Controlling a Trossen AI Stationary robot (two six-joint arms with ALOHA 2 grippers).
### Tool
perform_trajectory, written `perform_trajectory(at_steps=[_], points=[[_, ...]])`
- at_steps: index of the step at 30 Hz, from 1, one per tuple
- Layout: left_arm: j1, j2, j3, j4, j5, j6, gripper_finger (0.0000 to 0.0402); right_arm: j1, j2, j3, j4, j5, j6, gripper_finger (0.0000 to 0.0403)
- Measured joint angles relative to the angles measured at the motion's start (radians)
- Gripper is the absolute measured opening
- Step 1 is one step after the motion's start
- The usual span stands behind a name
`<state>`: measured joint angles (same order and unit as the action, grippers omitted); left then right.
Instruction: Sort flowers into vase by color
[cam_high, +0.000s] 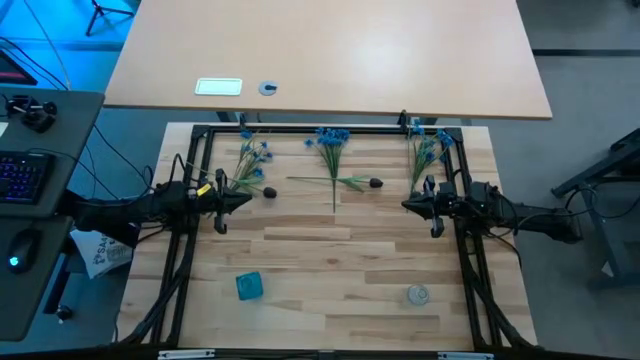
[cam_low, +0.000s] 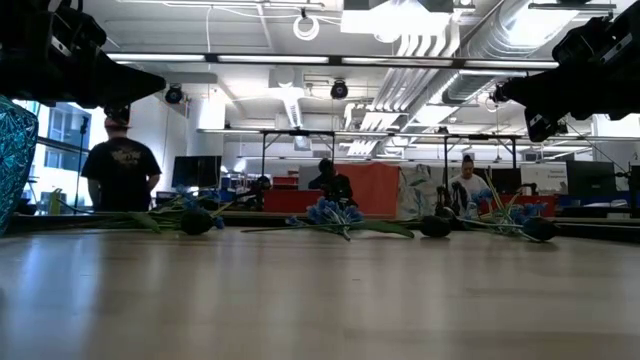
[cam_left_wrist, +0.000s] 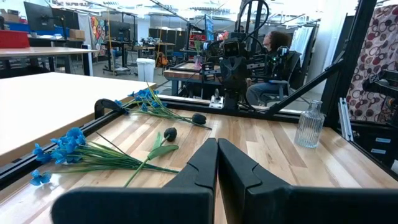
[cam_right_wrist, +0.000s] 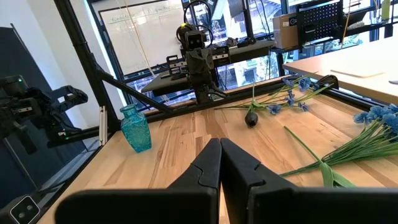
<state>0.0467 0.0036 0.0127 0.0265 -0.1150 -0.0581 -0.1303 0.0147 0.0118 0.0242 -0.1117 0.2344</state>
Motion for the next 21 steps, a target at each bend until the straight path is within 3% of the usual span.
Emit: perform_trajectory(at_steps=[14,17,21], points=[[0.000,0.000,0.000,0.000,0.000,0.000,0.0000,0.000,0.000,0.000,0.003,0.000,0.007,0.0000],[0.000,0.000,0.000,0.000,0.000,0.000,0.0000,0.000,0.000,0.000,0.084,0.007,0.200,0.0000],[0.000,0.000,0.000,0.000,0.000,0.000,0.0000,0.000,-0.001,0.000,0.312,0.133,0.618,0.0000]])
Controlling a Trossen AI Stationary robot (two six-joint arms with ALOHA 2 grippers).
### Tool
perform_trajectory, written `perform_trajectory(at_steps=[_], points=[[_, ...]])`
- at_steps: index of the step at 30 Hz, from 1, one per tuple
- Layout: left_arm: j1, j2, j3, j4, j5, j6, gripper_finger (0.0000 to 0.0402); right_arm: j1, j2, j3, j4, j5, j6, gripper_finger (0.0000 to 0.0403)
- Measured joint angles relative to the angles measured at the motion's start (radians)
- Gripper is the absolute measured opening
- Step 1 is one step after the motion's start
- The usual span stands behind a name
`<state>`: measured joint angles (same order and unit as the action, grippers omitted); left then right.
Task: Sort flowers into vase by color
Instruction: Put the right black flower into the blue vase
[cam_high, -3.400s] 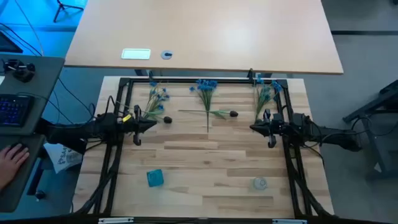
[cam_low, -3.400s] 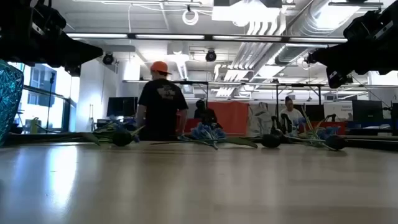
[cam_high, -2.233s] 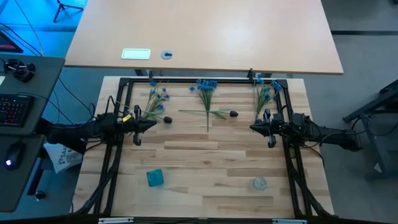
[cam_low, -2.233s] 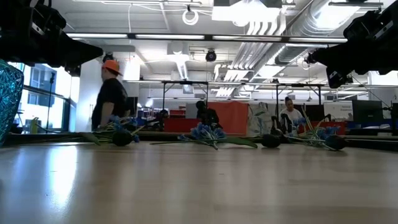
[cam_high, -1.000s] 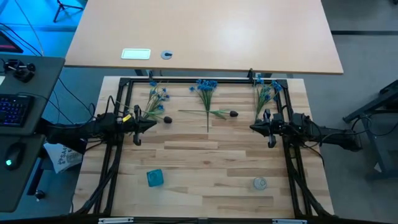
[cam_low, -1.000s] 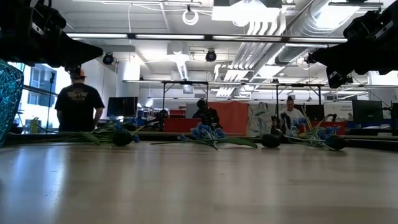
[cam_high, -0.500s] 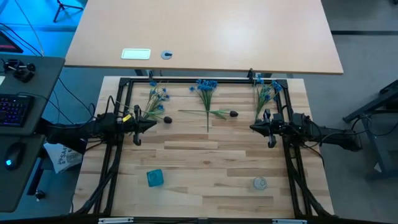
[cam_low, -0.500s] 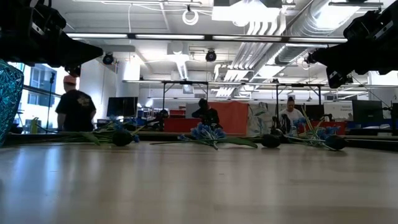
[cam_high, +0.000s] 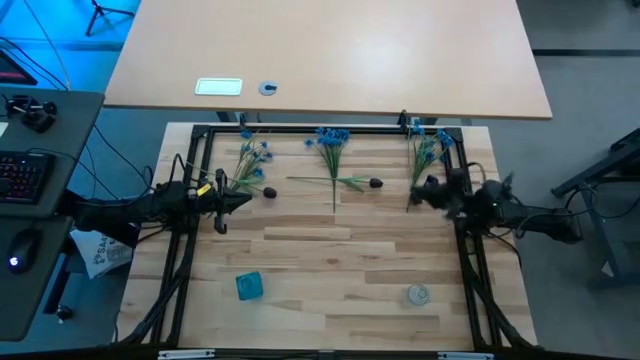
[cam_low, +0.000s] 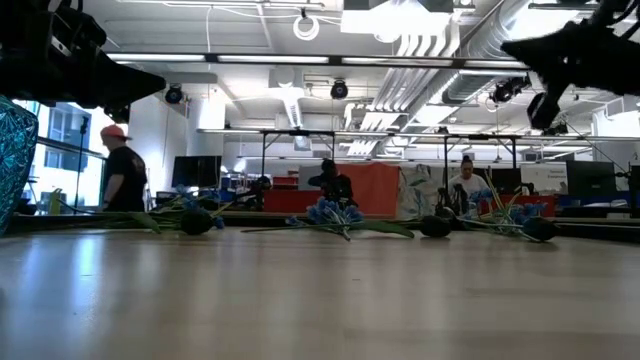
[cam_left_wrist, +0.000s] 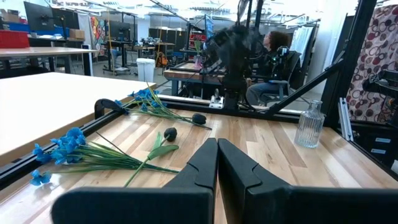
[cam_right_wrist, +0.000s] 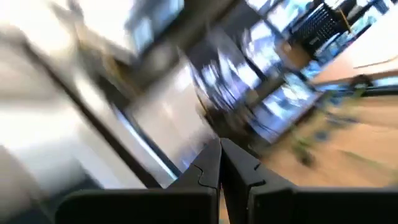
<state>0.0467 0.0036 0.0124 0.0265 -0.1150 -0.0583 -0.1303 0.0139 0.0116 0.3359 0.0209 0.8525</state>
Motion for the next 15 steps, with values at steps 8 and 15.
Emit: perform_trajectory(at_steps=[8,15], points=[[0.000,0.000,0.000,0.000,0.000,0.000,0.0000,0.000,0.023,0.000,0.223,0.181,0.114,0.0000],[0.000,0.000,0.000,0.000,0.000,0.000,0.0000,0.000,0.252,0.014,0.407,0.349,0.116,0.0000]])
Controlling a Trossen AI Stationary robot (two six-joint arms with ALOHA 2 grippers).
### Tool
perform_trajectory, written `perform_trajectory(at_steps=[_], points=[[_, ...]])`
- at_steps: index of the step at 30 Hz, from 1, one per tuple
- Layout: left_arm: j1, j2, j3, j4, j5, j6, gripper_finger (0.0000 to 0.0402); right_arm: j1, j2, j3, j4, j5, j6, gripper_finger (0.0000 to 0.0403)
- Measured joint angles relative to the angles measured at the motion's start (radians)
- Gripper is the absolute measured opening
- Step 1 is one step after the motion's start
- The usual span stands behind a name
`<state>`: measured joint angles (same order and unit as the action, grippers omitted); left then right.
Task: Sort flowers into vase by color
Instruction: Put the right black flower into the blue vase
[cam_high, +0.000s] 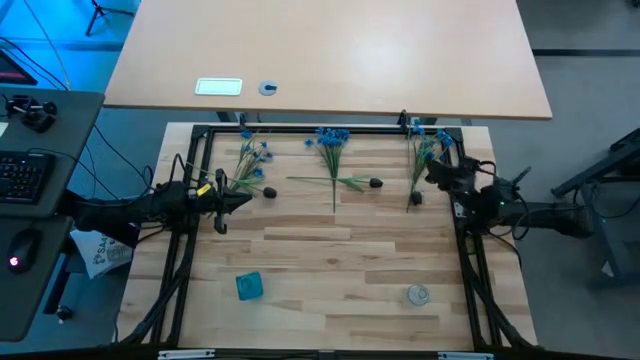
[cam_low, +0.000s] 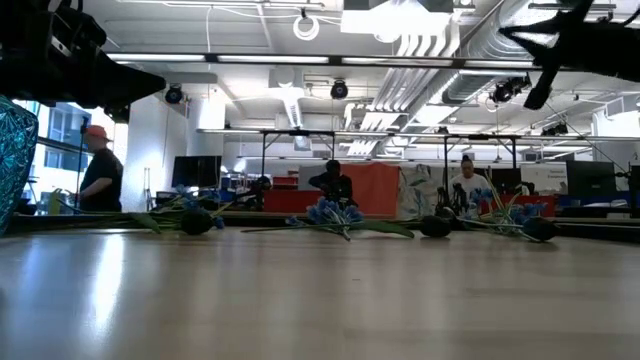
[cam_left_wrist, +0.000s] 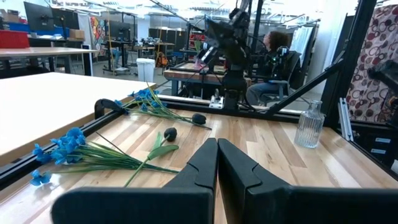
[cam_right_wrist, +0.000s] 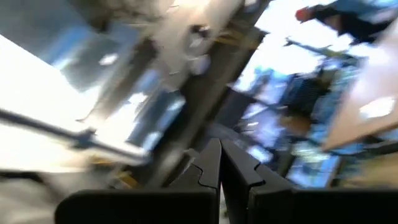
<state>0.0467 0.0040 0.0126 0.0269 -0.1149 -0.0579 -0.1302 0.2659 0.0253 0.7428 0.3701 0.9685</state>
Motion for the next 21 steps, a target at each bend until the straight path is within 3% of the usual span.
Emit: perform_trajectory(at_steps=[4,8,10,13,17,21], points=[[0.000,0.000,0.000,0.000,0.000,0.000,0.0000,0.000,0.249,0.132,0.002,0.051,0.019,0.0000],[0.000,0.000,0.000,0.000,0.000,0.000,0.0000,-0.007,0.510,0.363,-0.115,0.046,-0.107,0.0000],[0.000,0.000,0.000,0.000,0.000,-0.001,0.0000,-0.035,0.610,0.489,-0.285,0.050,-0.158,0.0000],[0.000,0.000,0.000,0.000,0.000,0.000,0.0000,-0.109,0.731,0.682,-0.679,0.027,-0.107,0.0000],[0.000,0.000,0.000,0.000,0.000,0.000,0.0000,-0.247,0.870,0.905,-1.221,-0.118,-0.103,0.0011],[0.000,0.000,0.000,0.000,0.000,0.000,0.0000,-0.375,1.006,1.025,-1.563,-0.233,-0.261,0.0051]])
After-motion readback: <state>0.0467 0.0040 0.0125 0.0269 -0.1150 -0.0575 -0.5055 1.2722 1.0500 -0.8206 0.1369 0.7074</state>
